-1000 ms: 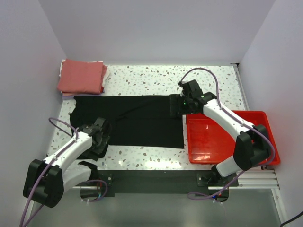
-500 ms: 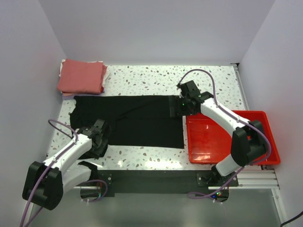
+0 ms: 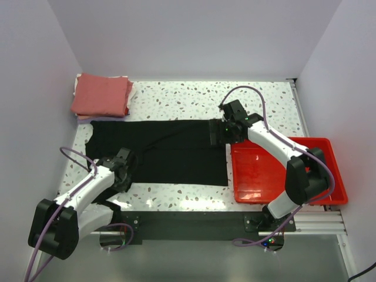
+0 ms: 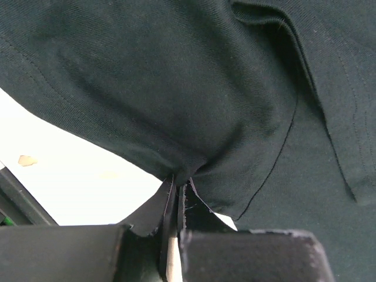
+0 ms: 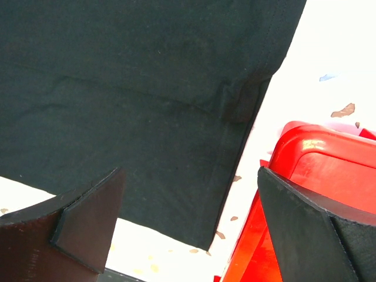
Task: Fold and stack the t-shirts
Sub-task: Fold the tshirt
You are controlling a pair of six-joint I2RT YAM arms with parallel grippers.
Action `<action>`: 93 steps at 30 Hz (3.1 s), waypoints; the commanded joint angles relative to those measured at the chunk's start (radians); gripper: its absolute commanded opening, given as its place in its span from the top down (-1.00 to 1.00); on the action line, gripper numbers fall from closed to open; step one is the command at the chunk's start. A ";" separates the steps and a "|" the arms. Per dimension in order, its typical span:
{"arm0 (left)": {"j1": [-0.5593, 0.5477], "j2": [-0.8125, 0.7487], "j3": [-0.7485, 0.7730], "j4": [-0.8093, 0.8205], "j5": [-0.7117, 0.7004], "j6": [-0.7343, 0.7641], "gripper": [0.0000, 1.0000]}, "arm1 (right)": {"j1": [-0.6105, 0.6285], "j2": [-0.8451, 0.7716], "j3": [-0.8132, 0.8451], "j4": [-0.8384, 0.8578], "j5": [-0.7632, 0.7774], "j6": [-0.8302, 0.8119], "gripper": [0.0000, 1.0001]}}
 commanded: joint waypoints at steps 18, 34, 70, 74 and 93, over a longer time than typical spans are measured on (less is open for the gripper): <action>-0.006 -0.032 0.081 0.008 -0.038 0.145 1.00 | 0.413 -0.141 -0.248 -0.128 0.086 -0.043 -0.81; -0.006 -0.034 0.107 -0.018 -0.062 0.177 1.00 | 0.445 0.042 -0.249 -0.108 0.217 0.035 -0.12; -0.001 0.118 0.347 0.028 -0.176 0.322 0.94 | 0.267 0.025 -0.053 -0.154 0.205 -0.097 0.88; 0.014 0.161 0.379 0.054 -0.177 0.349 0.93 | 0.258 0.050 -0.022 -0.154 0.188 -0.108 0.86; 0.119 0.367 0.497 0.206 -0.111 0.536 0.93 | 0.183 0.195 0.111 -0.208 0.185 -0.100 0.78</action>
